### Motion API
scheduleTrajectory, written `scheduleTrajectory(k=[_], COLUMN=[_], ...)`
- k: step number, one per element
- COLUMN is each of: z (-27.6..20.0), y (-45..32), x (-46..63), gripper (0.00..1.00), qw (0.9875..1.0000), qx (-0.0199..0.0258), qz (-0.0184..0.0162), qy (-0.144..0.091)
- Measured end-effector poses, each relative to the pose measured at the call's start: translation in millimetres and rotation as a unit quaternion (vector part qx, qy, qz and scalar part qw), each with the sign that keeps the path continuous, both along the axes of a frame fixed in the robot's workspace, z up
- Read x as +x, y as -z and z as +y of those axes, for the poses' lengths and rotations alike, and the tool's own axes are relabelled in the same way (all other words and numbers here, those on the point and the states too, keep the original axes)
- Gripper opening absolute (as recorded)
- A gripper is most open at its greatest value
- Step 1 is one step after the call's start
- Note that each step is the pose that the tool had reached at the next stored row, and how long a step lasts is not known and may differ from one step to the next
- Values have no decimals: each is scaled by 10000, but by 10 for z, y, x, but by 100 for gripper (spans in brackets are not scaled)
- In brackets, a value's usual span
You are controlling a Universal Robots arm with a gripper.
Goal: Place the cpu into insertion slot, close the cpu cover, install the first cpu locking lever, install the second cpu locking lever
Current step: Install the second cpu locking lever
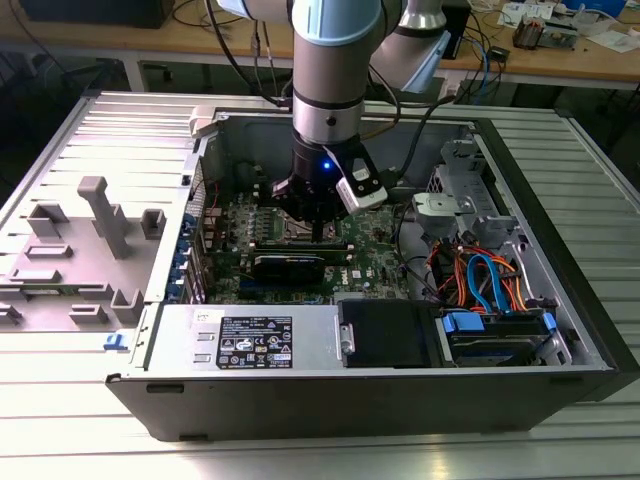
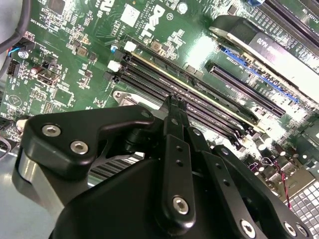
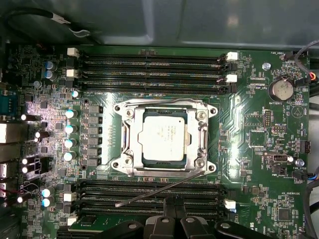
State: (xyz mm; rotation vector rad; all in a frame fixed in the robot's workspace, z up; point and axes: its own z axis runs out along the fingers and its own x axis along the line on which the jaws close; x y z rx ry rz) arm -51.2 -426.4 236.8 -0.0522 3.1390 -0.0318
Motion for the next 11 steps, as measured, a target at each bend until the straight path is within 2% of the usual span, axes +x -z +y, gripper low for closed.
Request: scheduleTrajectory(k=[8,9,11], z=[-5,-5,-5], y=[-11,-18,-33], x=[-1,-1,0], gripper=[11,11,11], qw=[10000,10000,10000], qx=[13,15,30], qz=[0,3,31], qy=[0,0,-1])
